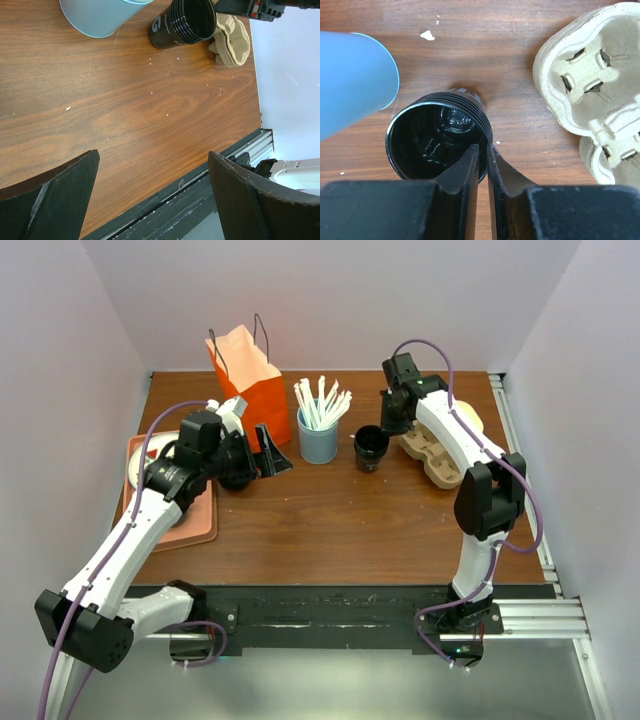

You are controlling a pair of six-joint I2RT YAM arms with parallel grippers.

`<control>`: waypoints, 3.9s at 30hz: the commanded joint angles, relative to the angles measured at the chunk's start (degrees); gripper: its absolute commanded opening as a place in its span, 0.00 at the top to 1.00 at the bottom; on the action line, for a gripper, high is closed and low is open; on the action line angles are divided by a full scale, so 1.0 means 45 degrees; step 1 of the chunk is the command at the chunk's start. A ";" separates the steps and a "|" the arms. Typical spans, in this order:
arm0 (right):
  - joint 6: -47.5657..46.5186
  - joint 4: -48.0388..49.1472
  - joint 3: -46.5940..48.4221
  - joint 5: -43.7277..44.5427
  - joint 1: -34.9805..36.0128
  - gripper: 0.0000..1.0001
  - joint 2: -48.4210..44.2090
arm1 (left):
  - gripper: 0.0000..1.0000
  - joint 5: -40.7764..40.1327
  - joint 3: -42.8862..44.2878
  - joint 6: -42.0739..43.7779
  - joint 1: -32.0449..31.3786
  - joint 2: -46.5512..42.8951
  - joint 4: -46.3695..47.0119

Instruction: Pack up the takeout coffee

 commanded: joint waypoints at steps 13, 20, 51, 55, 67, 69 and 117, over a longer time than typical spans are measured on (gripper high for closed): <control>-0.0001 -0.0185 0.0545 0.0379 -0.0062 0.83 0.0172 | 0.05 0.0225 0.0130 0.0116 -0.0043 -0.0021 0.0441; 0.0018 -0.0205 0.0544 0.0340 -0.0062 0.83 0.0231 | 0.05 0.0264 0.0091 0.0135 -0.0043 -0.0021 0.0480; 0.0038 -0.0224 0.0583 0.0320 -0.0043 0.82 0.0407 | 0.05 0.0166 0.0130 0.0213 -0.0043 0.0018 0.0441; -0.0040 -0.0302 0.0759 0.0476 -0.0063 0.81 0.0426 | 0.05 0.0186 0.0150 0.0213 -0.0043 0.0057 0.0460; -0.0177 -0.0634 0.1364 0.0574 -0.0043 0.87 0.0699 | 0.06 0.0303 0.0169 0.0155 -0.0043 0.0096 0.0499; -0.0177 -0.0654 0.1384 0.0555 -0.0043 0.89 0.0700 | 0.06 0.0303 0.0169 0.0154 -0.0043 0.0096 0.0519; -0.0118 -0.0498 0.0837 0.0457 -0.0043 0.84 0.0797 | 0.06 0.0264 0.0091 0.0213 -0.0043 0.0096 0.0499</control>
